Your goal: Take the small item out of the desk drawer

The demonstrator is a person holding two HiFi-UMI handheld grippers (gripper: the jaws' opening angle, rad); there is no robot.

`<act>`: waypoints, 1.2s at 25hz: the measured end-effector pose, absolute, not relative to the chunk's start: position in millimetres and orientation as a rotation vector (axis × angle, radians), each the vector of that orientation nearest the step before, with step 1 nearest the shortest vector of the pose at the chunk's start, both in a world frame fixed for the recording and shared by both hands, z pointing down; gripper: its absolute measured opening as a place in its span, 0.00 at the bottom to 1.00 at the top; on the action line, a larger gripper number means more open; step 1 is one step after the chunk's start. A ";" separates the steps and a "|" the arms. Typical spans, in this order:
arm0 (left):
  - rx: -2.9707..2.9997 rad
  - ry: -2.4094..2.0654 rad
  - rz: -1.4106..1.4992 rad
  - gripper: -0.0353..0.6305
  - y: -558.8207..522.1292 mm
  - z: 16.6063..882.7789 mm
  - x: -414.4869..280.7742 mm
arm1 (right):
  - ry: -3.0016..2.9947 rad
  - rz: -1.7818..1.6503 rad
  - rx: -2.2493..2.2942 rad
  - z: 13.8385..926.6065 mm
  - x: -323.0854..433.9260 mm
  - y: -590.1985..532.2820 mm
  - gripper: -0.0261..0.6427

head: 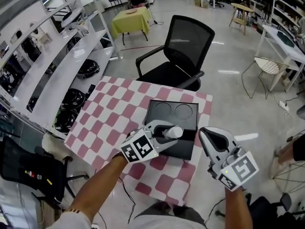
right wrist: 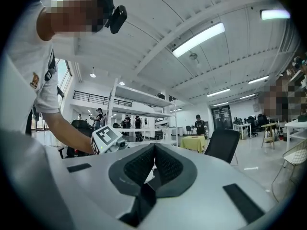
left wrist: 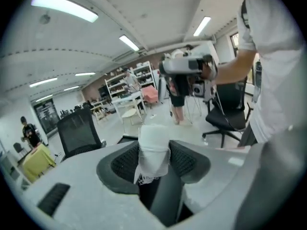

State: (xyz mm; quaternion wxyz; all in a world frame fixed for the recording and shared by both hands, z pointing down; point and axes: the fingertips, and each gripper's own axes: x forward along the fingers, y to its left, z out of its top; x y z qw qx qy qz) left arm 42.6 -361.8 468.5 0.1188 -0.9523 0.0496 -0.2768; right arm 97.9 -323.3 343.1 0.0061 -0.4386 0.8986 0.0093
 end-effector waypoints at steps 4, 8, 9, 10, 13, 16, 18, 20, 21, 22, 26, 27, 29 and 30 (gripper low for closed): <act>-2.930 0.341 -0.448 0.35 -360.0 405.9 32.8 | 2.828 0.071 -1.331 329.2 89.1 -320.7 0.06; -2.973 0.461 -0.189 0.35 -350.4 364.7 24.1 | 2.834 0.104 -1.282 316.2 80.1 -318.0 0.06; -2.978 0.483 -0.137 0.35 -347.2 356.6 22.4 | 2.831 0.108 -1.269 313.4 77.6 -317.2 0.06; -2.982 0.503 -0.091 0.35 -343.8 349.3 20.8 | 2.828 0.110 -1.255 310.7 75.2 -316.2 0.06; -2.993 0.565 0.032 0.35 -334.2 331.0 15.4 | 2.816 0.118 -1.225 304.3 69.4 -312.6 0.06; -2.993 0.622 0.122 0.35 -326.5 316.7 9.8 | 2.804 0.129 -1.202 299.4 65.3 -307.9 0.06; -2.988 0.648 0.168 0.35 -321.5 308.3 6.2 | 2.793 0.136 -1.189 296.5 62.9 -303.7 0.06; -2.980 0.667 0.204 0.35 -316.5 301.5 2.8 | 2.783 0.145 -1.178 294.0 60.2 -298.6 0.06; -2.975 0.672 0.216 0.35 -313.7 298.9 1.6 | 2.778 0.150 -1.173 293.0 58.7 -296.0 0.06; -2.970 0.672 0.224 0.35 -310.7 296.8 0.9 | 2.774 0.155 -1.168 291.9 57.2 -293.4 0.06; -2.956 0.665 0.233 0.35 -299.0 292.6 0.2 | 2.759 0.168 -1.151 289.3 53.1 -284.5 0.06; -2.956 0.666 0.240 0.35 -296.9 291.6 -0.2 | 2.758 0.170 -1.148 289.1 52.3 -282.6 0.06; -2.956 0.670 0.252 0.35 -294.0 290.0 -1.3 | 2.760 0.175 -1.143 288.7 51.0 -279.2 0.06; -2.956 0.671 0.256 0.35 -293.1 289.5 -1.8 | 2.761 0.177 -1.143 288.6 50.5 -277.7 0.06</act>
